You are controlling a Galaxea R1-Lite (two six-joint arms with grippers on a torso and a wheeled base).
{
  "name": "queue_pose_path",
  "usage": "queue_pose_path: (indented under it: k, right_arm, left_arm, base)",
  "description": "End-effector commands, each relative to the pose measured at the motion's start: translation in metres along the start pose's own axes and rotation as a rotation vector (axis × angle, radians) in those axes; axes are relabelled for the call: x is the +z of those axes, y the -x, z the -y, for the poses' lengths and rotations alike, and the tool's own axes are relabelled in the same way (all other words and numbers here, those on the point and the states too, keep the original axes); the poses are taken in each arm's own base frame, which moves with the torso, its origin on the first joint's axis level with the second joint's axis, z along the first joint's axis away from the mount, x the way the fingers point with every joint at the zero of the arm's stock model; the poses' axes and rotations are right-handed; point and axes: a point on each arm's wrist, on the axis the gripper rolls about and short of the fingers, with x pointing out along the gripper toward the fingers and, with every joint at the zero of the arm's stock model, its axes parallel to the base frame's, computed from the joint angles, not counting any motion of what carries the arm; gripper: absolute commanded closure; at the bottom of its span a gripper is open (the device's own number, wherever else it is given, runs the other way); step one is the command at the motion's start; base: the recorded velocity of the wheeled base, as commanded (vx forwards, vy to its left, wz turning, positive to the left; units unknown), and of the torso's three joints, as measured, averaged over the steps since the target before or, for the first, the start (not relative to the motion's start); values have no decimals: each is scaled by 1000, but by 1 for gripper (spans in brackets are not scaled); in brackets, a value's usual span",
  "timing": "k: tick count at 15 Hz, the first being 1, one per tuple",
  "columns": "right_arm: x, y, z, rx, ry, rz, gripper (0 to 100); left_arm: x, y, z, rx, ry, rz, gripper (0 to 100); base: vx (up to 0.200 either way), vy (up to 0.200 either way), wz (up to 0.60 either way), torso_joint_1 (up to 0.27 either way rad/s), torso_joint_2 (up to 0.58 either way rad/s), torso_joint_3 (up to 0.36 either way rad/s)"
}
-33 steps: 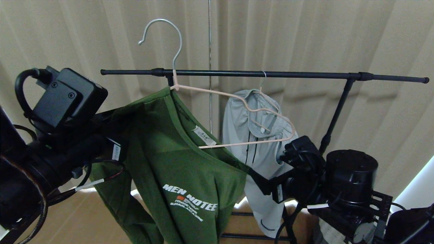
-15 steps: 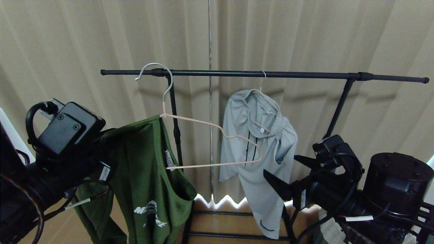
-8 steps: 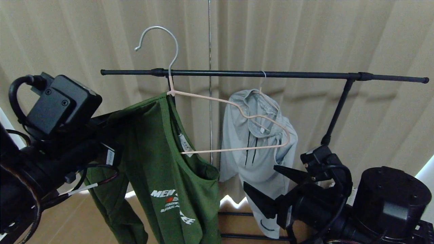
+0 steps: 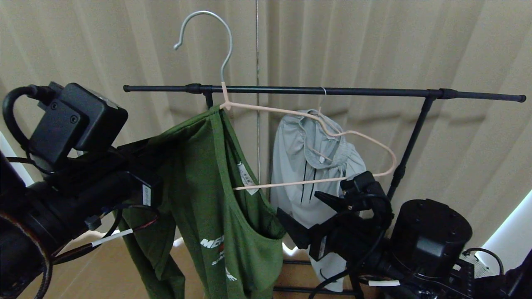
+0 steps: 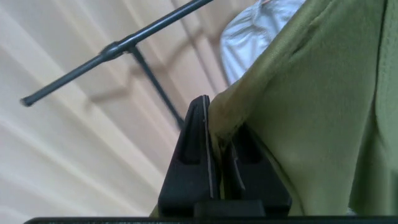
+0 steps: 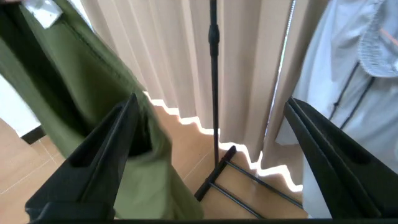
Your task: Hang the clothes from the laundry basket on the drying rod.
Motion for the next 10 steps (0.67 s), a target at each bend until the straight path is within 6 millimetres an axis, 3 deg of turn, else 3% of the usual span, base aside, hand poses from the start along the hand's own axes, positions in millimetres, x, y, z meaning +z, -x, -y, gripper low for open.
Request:
queue_pose_path:
  k: [1, 8, 9, 10]
  right_arm:
    - [-8, -10, -1, -3, 5, -21, 0]
    - [-25, -14, -2, -6, 20, -79, 0]
    - [-26, -14, -2, -7, 20, -82, 100]
    - [-27, -12, -2, -9, 21, -86, 100]
  left_arm:
    - [2, 1, 3, -16, 6, 9, 100]
    - [10, 0, 2, -15, 49, 39, 100]
    - [10, 0, 2, -15, 51, 39, 100]
    - [11, 0, 2, -14, 51, 42, 100]
  base:
    - [0, 0, 0, 0, 0, 0]
    - [0, 0, 0, 0, 0, 0]
    - [0, 0, 0, 0, 0, 0]
    - [0, 0, 0, 0, 0, 0]
